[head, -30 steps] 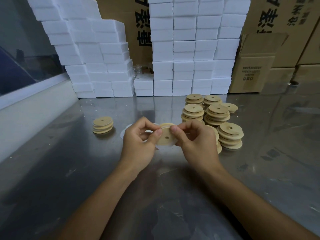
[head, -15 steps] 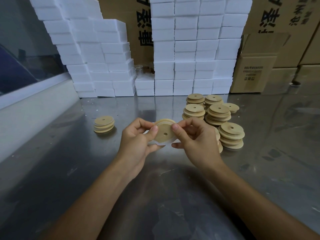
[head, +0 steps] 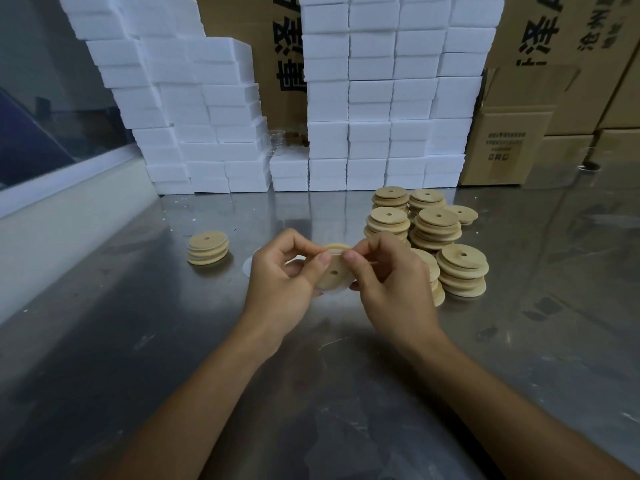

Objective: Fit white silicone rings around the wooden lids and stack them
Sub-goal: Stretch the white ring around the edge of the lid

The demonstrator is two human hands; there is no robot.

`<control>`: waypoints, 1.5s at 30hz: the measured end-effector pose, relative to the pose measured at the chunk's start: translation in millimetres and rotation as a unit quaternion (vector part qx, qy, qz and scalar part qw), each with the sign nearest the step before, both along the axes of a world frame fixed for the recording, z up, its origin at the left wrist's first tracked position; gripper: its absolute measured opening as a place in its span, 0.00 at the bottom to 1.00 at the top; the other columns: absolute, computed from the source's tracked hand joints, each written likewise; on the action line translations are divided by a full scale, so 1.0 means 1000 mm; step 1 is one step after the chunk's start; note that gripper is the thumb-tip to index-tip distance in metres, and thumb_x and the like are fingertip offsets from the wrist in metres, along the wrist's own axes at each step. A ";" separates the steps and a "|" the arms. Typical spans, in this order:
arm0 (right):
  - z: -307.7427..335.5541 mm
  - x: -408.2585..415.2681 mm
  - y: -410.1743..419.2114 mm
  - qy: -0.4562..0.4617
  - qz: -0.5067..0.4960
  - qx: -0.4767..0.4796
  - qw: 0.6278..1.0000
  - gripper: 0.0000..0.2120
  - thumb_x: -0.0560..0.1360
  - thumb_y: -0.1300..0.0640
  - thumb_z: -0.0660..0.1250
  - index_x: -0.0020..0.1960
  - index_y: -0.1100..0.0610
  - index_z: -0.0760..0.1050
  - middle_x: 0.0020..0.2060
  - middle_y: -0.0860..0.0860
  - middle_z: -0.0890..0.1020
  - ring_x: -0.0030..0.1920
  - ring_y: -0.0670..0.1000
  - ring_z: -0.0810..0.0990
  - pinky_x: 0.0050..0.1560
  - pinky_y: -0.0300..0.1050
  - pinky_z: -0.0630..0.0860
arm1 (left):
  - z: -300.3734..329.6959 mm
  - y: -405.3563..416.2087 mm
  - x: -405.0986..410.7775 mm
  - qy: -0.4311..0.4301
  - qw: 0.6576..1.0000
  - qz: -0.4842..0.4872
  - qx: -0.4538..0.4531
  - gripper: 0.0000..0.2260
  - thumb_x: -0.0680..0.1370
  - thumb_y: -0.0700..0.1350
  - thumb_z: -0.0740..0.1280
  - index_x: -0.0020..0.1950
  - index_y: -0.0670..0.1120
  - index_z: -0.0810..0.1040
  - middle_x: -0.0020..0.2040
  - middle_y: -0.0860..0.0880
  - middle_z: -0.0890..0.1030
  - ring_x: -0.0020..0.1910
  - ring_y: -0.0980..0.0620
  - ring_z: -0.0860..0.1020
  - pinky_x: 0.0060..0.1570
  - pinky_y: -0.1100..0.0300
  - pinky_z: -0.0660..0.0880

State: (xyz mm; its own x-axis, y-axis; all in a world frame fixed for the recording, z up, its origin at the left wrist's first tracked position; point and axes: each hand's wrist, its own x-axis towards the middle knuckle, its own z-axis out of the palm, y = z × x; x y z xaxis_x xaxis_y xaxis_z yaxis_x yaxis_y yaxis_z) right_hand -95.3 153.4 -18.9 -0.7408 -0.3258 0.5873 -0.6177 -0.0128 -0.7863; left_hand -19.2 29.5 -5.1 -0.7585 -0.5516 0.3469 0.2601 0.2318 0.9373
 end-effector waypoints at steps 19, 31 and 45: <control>0.010 0.000 0.002 -0.143 0.089 -0.081 0.982 0.04 0.76 0.65 0.70 0.42 0.60 0.78 0.34 0.51 0.84 0.36 0.46 0.84 0.35 0.41 0.81 | 0.008 0.003 0.000 0.006 0.969 -0.053 0.242 0.08 0.77 0.33 0.66 0.38 0.41 0.74 0.53 0.32 0.78 0.58 0.34 0.78 0.44 0.39 0.81; 0.012 0.001 0.005 -0.132 0.110 -0.081 0.982 0.02 0.75 0.63 0.71 0.44 0.62 0.80 0.36 0.51 0.85 0.39 0.50 0.86 0.36 0.41 0.82 | 0.008 -0.001 -0.002 0.016 0.928 -0.106 0.358 0.06 0.78 0.35 0.64 0.41 0.41 0.73 0.51 0.37 0.80 0.51 0.39 0.82 0.39 0.41 0.81; 0.002 -0.001 0.002 -0.005 -0.012 0.019 1.000 0.05 0.76 0.54 0.71 0.42 0.52 0.78 0.35 0.40 0.82 0.37 0.43 0.82 0.37 0.40 0.79 | -0.001 -0.004 -0.003 0.013 1.000 0.021 -0.007 0.14 0.75 0.34 0.70 0.37 0.52 0.81 0.38 0.53 0.83 0.40 0.53 0.84 0.36 0.57 0.81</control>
